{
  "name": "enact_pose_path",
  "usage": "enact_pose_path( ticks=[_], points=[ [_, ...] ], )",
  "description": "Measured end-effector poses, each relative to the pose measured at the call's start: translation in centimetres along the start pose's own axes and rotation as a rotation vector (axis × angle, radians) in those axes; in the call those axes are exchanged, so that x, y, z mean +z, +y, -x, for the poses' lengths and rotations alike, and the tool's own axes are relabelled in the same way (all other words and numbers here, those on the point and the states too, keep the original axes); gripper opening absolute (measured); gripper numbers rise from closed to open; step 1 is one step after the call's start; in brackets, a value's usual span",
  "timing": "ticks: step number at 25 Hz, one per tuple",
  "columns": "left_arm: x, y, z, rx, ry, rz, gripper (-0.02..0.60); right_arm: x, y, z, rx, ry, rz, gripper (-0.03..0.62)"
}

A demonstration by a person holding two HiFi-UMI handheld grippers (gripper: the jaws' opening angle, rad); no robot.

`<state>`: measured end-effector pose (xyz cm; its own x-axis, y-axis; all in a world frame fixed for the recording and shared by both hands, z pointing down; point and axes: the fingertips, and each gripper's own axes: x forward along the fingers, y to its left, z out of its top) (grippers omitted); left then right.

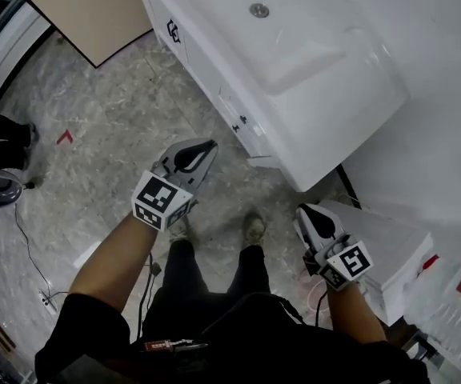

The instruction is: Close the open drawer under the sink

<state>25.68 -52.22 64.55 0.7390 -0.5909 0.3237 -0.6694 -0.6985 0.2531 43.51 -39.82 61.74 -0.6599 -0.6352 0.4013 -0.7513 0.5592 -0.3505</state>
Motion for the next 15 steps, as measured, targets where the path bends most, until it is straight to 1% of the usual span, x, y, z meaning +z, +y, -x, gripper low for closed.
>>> enact_pose_path(
  ticks=[2, 5, 7, 10, 12, 13, 15],
  points=[
    [2.1, -0.7, 1.4, 0.001, -0.018, 0.004, 0.013, 1.4, 0.5, 0.5, -0.013, -0.006, -0.001, 0.002],
    [5.2, -1.4, 3.3, 0.01, -0.052, 0.019, 0.001, 4.1, 1.1, 1.0, -0.018, -0.043, -0.032, 0.002],
    [6.9, -2.2, 4.5, 0.02, -0.072, 0.036, 0.0, 5.2, 1.3, 1.6, -0.033, -0.034, -0.032, 0.002],
    [8.9, -3.6, 6.1, 0.025, -0.113, 0.105, 0.0, 6.3, 0.7, 2.5, -0.086, 0.006, 0.0, 0.002],
    [10.3, -4.5, 7.1, 0.021, -0.133, 0.147, 0.0, 7.8, 0.4, 3.0, -0.108, 0.005, -0.001, 0.002],
    [11.0, -5.0, 7.5, 0.018, -0.133, 0.151, 0.0, 8.6, 0.3, 3.2, -0.111, 0.001, 0.001, 0.002],
    [12.6, -5.7, 8.4, 0.011, -0.128, 0.125, 0.0, 10.5, 0.4, 3.7, -0.111, -0.007, 0.021, 0.002]
  ],
)
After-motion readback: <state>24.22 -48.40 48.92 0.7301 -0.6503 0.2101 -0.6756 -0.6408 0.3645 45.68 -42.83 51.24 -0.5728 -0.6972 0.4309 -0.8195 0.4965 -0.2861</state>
